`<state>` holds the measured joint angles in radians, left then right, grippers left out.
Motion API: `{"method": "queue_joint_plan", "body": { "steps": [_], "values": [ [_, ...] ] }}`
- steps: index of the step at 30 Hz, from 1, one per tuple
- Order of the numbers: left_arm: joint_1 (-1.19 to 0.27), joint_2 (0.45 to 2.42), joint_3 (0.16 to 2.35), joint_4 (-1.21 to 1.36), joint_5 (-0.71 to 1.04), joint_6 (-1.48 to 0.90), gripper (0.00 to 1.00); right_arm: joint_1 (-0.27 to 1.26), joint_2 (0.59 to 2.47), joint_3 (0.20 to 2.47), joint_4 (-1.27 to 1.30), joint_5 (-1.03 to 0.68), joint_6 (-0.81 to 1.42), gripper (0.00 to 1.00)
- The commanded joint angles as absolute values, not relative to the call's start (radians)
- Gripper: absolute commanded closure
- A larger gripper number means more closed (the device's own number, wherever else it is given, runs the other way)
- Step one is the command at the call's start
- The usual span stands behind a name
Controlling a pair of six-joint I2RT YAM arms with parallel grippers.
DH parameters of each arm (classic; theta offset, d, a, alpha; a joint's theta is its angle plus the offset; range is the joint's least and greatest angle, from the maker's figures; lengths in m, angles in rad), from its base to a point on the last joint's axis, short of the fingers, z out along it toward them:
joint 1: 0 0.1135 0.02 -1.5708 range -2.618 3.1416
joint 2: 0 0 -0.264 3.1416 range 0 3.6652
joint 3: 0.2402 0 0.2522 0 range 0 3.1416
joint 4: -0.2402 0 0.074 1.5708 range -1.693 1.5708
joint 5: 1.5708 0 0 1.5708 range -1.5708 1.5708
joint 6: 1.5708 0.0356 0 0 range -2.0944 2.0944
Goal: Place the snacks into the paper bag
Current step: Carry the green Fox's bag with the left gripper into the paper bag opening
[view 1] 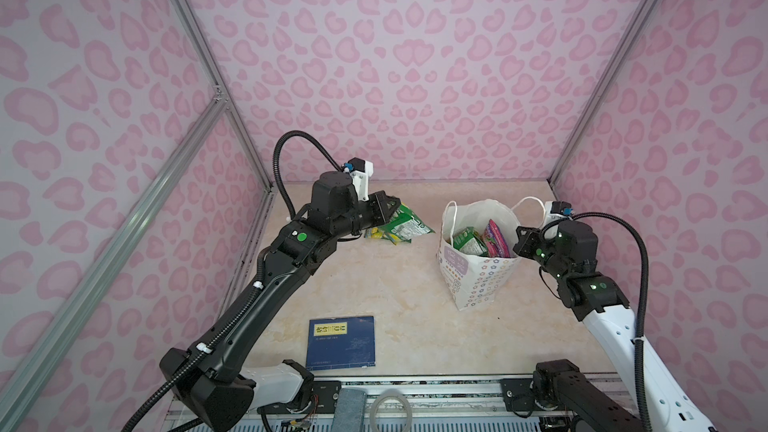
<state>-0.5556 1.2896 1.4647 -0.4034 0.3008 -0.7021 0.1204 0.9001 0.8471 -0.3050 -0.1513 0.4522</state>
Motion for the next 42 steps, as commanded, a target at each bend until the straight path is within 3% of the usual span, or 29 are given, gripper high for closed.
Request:
{"method": "queue_joint_plan", "body": {
  "steps": [1, 11, 23, 32, 42],
  "values": [
    [-0.578, 1.288, 1.554, -0.383, 0.326, -0.673, 0.96, 0.121, 0.899, 0.841, -0.272, -0.159, 0.452, 1.0],
    [-0.68, 1.403, 1.94, -0.452, 0.341, -0.615, 0.97, 0.123, 0.885, 0.881, -0.286, -0.222, 0.444, 1.0],
    [-0.785, 1.683, 2.328, -0.592, 0.399, -0.559, 0.97, 0.133, 0.864, 0.901, -0.27, -0.279, 0.44, 1.0],
    [-0.848, 1.81, 2.384, -0.656, 0.452, -0.554, 0.97, 0.133, 0.874, 0.898, -0.287, -0.257, 0.433, 1.0],
    [-0.885, 1.799, 2.24, -0.685, 0.405, -0.525, 0.97, 0.13, 0.87, 0.891, -0.291, -0.251, 0.434, 1.0]
  ]
}}
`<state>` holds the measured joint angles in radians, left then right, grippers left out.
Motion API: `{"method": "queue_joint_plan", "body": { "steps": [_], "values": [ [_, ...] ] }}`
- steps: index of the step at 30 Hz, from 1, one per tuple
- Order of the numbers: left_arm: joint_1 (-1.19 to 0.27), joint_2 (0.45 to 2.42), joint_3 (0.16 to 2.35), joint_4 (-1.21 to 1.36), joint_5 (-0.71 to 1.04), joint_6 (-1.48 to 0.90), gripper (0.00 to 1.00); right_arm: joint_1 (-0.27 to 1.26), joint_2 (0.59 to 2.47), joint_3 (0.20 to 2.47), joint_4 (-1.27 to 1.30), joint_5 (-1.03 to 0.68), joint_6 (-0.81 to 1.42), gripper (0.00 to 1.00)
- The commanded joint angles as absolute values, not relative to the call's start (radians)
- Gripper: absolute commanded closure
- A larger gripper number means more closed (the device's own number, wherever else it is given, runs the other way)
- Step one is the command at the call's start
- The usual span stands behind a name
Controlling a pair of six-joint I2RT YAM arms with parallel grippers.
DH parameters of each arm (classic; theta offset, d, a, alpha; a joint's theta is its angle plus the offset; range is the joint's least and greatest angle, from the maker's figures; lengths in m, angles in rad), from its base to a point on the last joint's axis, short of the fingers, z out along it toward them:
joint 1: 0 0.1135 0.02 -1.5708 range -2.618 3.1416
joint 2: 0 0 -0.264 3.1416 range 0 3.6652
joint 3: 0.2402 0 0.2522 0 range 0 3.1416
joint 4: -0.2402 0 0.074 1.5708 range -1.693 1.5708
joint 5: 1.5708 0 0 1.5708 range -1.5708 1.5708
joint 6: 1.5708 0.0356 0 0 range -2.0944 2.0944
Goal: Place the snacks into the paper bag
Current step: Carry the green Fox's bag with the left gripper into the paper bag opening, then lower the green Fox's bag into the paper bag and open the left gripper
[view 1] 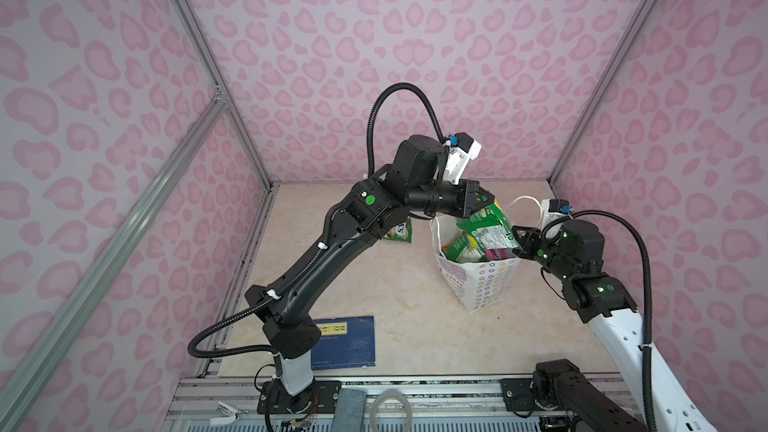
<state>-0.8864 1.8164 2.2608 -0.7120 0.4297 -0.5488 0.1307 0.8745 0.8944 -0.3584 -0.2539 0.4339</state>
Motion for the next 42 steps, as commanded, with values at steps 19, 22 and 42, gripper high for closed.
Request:
{"method": "queue_joint_plan", "body": {
  "steps": [19, 22, 42],
  "values": [
    [-0.885, 1.875, 2.214, -0.75, 0.357, -0.495, 0.97, 0.13, 0.868, 0.885, -0.294, -0.252, 0.43, 1.0],
    [-0.884, 1.884, 2.197, -0.779, 0.29, -0.467, 0.97, 0.13, 0.868, 0.885, -0.293, -0.253, 0.43, 1.0],
    [-0.939, 1.936, 2.117, -0.954, 0.253, -0.364, 0.97, 0.129, 0.872, 0.882, -0.29, -0.253, 0.429, 1.0]
  ]
}}
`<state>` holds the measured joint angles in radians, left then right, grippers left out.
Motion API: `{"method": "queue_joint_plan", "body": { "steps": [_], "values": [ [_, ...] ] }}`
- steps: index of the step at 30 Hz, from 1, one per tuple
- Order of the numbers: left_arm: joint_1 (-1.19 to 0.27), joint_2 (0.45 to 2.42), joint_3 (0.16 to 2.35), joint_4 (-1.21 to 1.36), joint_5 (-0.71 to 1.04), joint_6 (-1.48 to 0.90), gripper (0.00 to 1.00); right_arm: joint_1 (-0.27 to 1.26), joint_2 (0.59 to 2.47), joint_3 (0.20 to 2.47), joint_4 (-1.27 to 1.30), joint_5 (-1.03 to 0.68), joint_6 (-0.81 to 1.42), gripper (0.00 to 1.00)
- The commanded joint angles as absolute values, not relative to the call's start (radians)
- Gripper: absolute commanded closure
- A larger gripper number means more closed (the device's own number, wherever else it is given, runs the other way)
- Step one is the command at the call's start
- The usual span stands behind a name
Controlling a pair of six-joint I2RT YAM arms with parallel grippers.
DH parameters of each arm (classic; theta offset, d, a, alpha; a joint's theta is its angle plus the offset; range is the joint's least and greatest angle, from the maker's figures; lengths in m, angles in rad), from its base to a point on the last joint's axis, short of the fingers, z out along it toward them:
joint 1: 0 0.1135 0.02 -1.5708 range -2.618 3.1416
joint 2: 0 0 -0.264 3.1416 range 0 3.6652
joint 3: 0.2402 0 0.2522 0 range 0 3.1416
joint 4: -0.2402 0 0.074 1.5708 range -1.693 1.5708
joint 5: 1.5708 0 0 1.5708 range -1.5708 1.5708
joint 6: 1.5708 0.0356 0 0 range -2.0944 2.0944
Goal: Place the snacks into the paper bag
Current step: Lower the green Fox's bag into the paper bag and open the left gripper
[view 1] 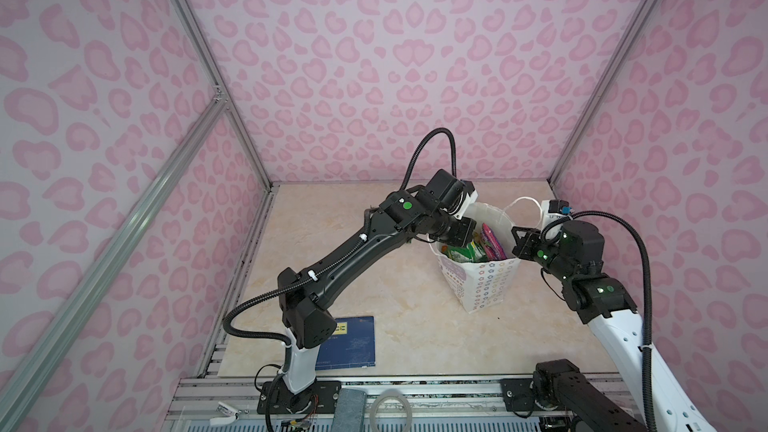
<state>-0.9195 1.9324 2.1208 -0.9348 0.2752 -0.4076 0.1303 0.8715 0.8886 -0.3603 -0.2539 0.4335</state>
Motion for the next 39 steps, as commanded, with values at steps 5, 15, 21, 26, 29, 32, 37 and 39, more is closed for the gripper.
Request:
{"method": "queue_joint_plan", "body": {
  "steps": [5, 15, 21, 26, 29, 32, 37, 39],
  "values": [
    [-0.953, 1.953, 2.121, -0.983, 0.179, -0.376, 0.97, 0.13, 0.876, 0.882, -0.288, -0.256, 0.431, 1.0],
    [-0.971, 2.102, 2.205, -1.079, 0.152, -0.341, 0.96, 0.13, 0.871, 0.883, -0.29, -0.252, 0.428, 1.0],
    [-0.991, 2.138, 2.273, -1.137, 0.12, -0.314, 0.79, 0.13, 0.876, 0.881, -0.29, -0.251, 0.429, 1.0],
    [-0.991, 2.099, 2.359, -1.137, 0.108, -0.326, 0.39, 0.13, 0.876, 0.882, -0.29, -0.246, 0.429, 1.0],
    [-0.991, 2.039, 2.398, -1.118, 0.106, -0.335, 0.18, 0.13, 0.877, 0.881, -0.29, -0.244, 0.428, 1.0],
    [-0.991, 1.957, 2.398, -1.075, 0.11, -0.344, 0.0, 0.13, 0.877, 0.88, -0.291, -0.243, 0.429, 1.0],
    [-0.991, 1.83, 2.366, -1.018, 0.138, -0.37, 0.02, 0.13, 0.873, 0.881, -0.295, -0.229, 0.429, 1.0],
    [-0.991, 1.775, 2.329, -0.996, 0.131, -0.383, 0.02, 0.13, 0.873, 0.882, -0.296, -0.229, 0.428, 1.0]
  ]
}}
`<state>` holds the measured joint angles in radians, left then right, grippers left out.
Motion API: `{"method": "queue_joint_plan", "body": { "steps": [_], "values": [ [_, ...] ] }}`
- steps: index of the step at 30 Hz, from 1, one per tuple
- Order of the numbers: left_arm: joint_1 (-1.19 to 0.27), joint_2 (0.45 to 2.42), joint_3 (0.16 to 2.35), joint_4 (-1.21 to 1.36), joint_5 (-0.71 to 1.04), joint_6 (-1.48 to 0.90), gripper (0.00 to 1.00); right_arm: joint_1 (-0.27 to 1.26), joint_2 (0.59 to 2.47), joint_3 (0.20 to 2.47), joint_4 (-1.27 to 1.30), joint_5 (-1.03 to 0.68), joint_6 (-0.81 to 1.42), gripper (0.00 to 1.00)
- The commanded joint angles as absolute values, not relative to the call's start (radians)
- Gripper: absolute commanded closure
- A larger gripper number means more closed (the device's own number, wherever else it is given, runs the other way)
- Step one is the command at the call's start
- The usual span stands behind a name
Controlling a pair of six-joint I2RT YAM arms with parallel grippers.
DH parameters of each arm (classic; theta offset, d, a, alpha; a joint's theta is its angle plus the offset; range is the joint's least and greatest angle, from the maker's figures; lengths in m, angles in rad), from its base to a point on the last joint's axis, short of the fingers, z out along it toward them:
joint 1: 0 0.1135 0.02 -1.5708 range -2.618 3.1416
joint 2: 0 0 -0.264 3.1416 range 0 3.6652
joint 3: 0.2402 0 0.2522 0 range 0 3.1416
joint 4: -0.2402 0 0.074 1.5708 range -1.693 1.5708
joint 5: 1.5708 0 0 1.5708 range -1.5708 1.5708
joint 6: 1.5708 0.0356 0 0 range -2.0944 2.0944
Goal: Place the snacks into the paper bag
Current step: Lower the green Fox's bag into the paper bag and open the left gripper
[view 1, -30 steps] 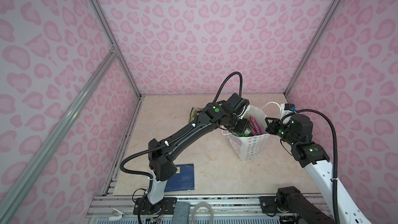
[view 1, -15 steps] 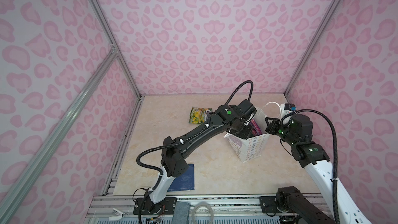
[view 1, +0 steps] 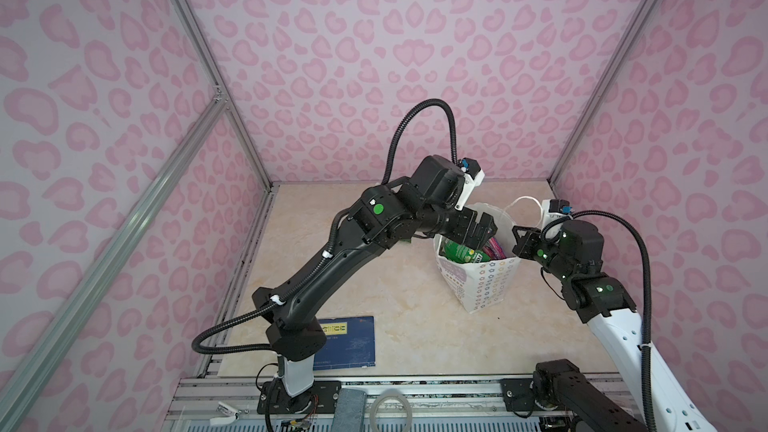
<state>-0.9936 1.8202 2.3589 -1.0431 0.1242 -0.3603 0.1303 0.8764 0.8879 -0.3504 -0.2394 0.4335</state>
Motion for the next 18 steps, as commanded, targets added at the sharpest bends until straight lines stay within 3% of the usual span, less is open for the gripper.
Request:
{"method": "queue_joint_plan", "body": {
  "steps": [1, 9, 14, 18],
  "values": [
    [-0.991, 1.744, 2.304, -0.984, 0.114, -0.389, 0.02, 0.13, 0.874, 0.882, -0.296, -0.228, 0.429, 1.0],
    [-0.991, 1.598, 2.072, -1.019, -0.173, -0.51, 0.01, 0.13, 0.882, 0.883, -0.294, -0.224, 0.432, 1.0],
    [-0.991, 1.543, 1.884, -0.942, -0.198, -0.597, 0.04, 0.13, 0.89, 0.885, -0.294, -0.224, 0.434, 1.0],
    [-0.991, 1.584, 1.876, -0.898, -0.116, -0.608, 0.15, 0.13, 0.893, 0.885, -0.294, -0.224, 0.435, 1.0]
  ]
}}
